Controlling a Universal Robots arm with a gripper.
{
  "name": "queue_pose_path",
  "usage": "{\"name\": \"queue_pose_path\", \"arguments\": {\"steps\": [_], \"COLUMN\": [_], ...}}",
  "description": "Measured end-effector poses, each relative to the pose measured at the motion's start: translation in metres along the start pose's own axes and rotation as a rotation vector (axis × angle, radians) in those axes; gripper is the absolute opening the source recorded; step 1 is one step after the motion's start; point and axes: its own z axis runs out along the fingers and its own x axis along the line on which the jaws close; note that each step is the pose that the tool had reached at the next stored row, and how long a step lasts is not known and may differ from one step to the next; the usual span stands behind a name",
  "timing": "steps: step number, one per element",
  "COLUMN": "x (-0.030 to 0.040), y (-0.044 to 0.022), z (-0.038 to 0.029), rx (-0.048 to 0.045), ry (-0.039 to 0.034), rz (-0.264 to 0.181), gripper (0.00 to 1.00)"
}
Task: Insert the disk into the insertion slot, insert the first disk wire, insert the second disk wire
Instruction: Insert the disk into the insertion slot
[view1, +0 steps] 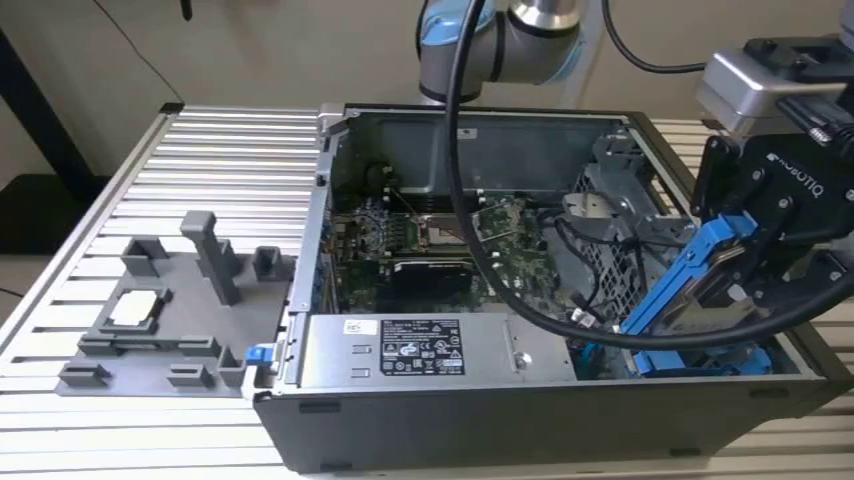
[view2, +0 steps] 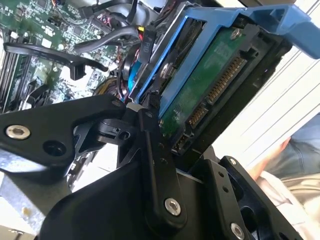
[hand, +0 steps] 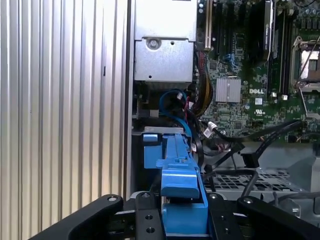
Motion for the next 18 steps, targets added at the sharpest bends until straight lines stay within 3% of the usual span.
{"name": "queue_pose_path", "arguments": {"steps": [18], "x": [-0.0019], "y": [-0.0006], "z": [0.0304], "rx": [0.0027], "ry": [0.0003], "rz": [-0.002], "gripper": [0.33]}}
